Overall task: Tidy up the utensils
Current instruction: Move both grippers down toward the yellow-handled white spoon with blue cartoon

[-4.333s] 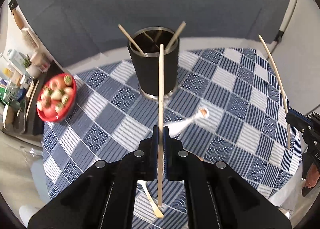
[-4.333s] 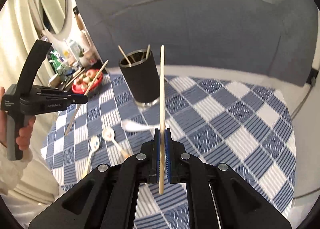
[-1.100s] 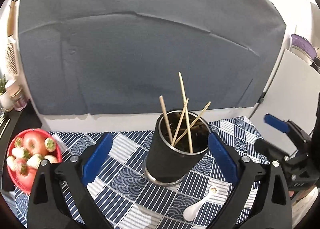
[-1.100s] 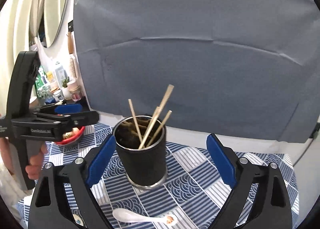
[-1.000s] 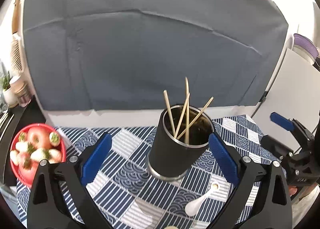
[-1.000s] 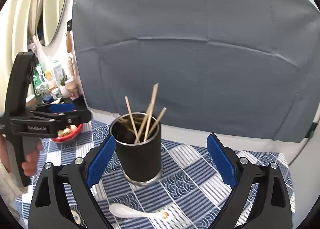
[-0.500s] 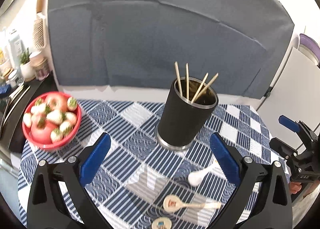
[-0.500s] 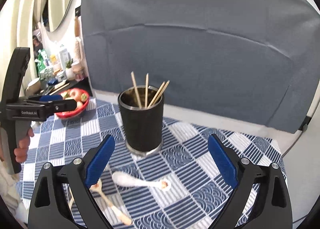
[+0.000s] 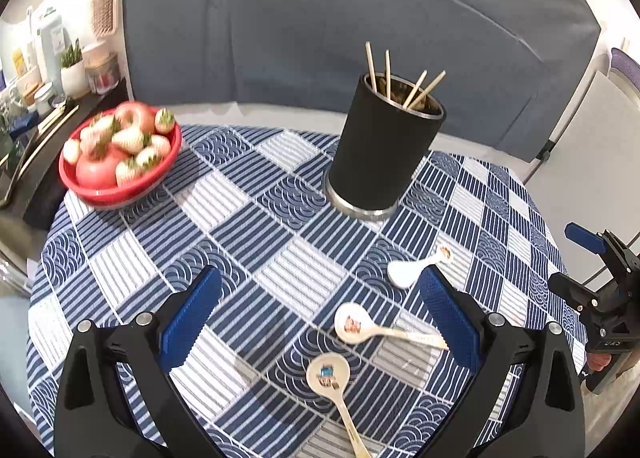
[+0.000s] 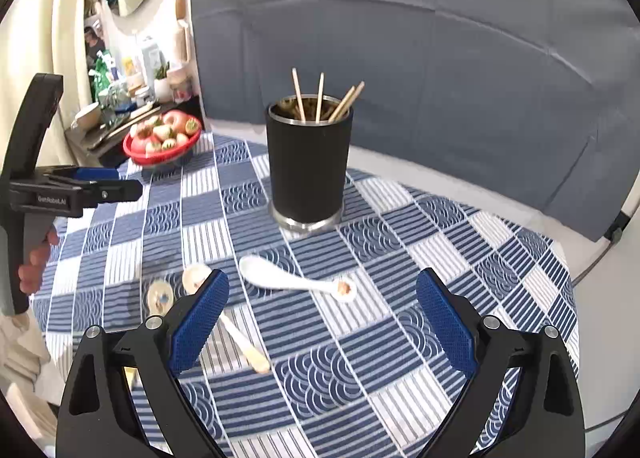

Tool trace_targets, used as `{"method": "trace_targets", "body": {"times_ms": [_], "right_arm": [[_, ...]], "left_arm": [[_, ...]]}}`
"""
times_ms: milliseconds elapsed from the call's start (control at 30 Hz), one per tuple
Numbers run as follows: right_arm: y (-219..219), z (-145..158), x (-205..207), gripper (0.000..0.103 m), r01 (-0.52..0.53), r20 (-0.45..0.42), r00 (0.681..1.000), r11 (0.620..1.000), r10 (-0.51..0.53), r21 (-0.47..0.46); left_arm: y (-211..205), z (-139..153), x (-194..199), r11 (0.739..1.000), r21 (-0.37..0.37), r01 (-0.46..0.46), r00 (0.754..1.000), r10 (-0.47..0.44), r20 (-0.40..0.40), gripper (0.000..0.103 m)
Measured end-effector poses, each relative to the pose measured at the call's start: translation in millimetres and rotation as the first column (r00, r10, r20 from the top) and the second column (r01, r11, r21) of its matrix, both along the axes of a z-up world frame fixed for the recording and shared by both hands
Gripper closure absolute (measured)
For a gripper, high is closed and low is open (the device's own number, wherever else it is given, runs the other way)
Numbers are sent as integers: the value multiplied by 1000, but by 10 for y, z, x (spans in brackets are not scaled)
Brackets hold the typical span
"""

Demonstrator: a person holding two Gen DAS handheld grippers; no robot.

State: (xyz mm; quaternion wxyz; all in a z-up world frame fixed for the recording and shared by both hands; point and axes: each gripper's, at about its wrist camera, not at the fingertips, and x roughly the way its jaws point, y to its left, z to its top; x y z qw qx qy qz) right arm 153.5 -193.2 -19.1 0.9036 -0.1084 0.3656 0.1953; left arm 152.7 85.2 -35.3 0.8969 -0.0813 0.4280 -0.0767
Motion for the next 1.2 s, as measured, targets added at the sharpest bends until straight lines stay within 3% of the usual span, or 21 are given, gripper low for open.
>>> {"method": "trace_targets", "body": {"times_ms": [300,600,967,1200], "right_arm": [[-130,-317,-276,13,13,-89,996,1000,-14,-4],[-43,-611,-535,13,-9,-194,981,1000,10,6],[567,-942,-840,13,-47,-286,957,999,38,-25],[1010,-1086,-1002,13,-14,-320,947,999,3,-30]], "left_arm": [[-41,-373,-172,998,48,49,992,-43,-121,6],[59,-760,-296,995,23,97,961,-88,-261,6],[92,-870,-107,977,-20,210,923,-205,-326,11],[-26,-916,-23,937,-15,349,881,-333,-336,21]]}}
